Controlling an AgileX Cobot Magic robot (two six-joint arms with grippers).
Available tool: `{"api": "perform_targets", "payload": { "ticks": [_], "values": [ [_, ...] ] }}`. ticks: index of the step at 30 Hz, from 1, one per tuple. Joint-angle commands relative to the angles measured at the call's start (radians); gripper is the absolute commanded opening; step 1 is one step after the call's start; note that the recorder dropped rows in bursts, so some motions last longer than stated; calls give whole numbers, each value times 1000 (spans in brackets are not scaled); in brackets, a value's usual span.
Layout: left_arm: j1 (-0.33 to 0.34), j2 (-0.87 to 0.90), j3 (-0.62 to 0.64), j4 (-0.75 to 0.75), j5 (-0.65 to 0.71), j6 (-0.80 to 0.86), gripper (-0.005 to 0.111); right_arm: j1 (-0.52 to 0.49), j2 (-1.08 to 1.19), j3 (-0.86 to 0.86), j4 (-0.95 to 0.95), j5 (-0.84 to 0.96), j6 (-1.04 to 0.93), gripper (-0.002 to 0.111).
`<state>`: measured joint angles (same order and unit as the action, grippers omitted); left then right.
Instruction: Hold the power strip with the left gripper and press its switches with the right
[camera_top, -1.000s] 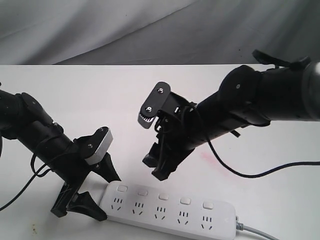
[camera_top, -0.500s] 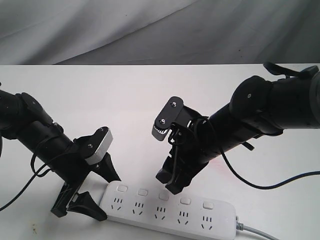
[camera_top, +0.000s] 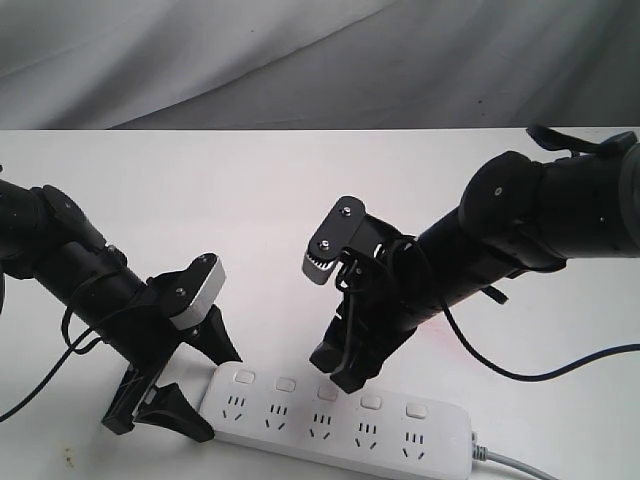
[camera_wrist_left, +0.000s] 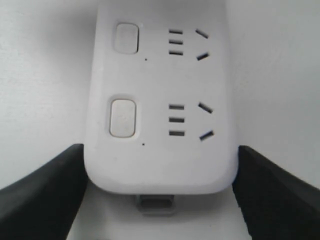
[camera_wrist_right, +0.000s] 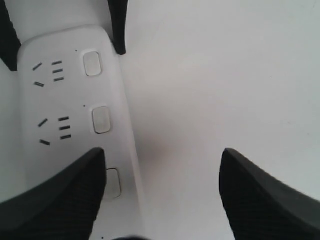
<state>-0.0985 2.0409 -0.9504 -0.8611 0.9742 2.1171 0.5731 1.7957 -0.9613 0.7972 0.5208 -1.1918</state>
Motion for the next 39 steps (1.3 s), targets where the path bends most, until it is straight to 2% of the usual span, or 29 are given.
{"api": "perform_targets", "payload": {
  "ticks": [1,8,14,21,29,36,39],
  "values": [
    [-10,32,28,118,-61,-24,50,-5,-12,5,7,10,-9,60],
    [-10,32,28,118,-61,-24,50,-5,-8,8,7,3,-11,60],
    [-10,32,28,118,-61,-24,50,-5,99,58,26,-16,-20,60],
    [-10,32,28,118,-61,-24,50,-5,6,2,62,-36,-68,60],
    [-10,32,28,118,-61,-24,50,-5,145,56,70,-43,-68,60],
    [-10,32,28,118,-61,-24,50,-5,-72,52,77,-70,-68,60],
    [-10,32,28,118,-61,-24,50,-5,-119,57,22,-76,-41,60]
  ]
}}
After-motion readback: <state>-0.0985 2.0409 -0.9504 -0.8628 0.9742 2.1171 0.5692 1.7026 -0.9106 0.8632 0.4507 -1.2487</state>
